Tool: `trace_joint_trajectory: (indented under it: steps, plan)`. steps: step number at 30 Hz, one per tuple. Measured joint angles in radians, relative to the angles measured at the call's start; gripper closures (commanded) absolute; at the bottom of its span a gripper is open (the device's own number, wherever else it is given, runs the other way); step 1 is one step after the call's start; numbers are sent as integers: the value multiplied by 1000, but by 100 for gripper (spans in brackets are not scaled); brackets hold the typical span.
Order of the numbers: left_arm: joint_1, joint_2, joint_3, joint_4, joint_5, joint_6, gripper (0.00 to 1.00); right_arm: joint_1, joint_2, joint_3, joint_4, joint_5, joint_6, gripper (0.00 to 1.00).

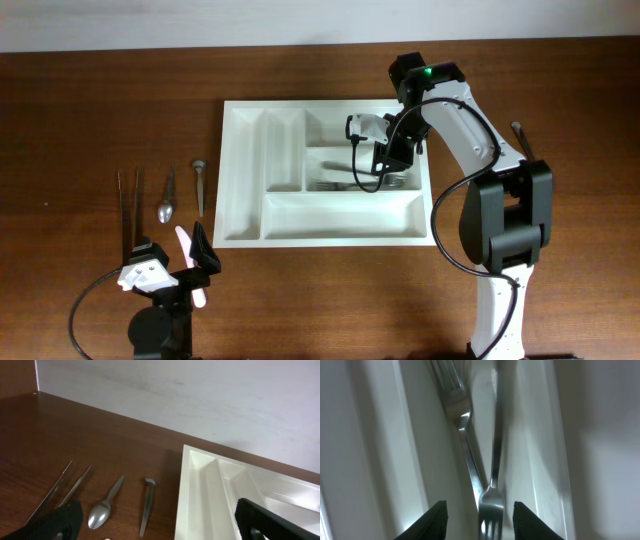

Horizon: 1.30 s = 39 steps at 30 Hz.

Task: Pack container
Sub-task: 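Place the second fork in the middle compartment beside the first, then grasp the metal spoon right of the tray with the right gripper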

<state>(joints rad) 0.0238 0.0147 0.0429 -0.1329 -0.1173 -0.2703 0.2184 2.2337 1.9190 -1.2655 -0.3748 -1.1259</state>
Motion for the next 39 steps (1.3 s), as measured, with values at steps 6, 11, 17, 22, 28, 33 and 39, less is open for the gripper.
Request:
trace_joint_trajectory:
  steps: [6, 11, 17, 22, 28, 33, 39]
  plan:
    - [0, 0, 0, 0, 0, 0, 1, -14, 0, 94, -64, 47, 156, 59]
    - [0, 0, 0, 0, 0, 0, 1, -118, -2, 280, -179, 156, 312, 55]
    - [0, 0, 0, 0, 0, 0, 1, -310, -7, 293, -179, 221, 380, 53]
    - [0, 0, 0, 0, 0, 0, 1, -417, -8, 225, -91, 241, 413, 54]
    - [0, 0, 0, 0, 0, 0, 1, -500, -7, 108, 37, 247, 438, 54]
    - [0, 0, 0, 0, 0, 0, 1, -536, -7, -11, 150, 248, 443, 53]
    - [0, 0, 0, 0, 0, 0, 1, -537, -7, -128, 248, 247, 443, 51]
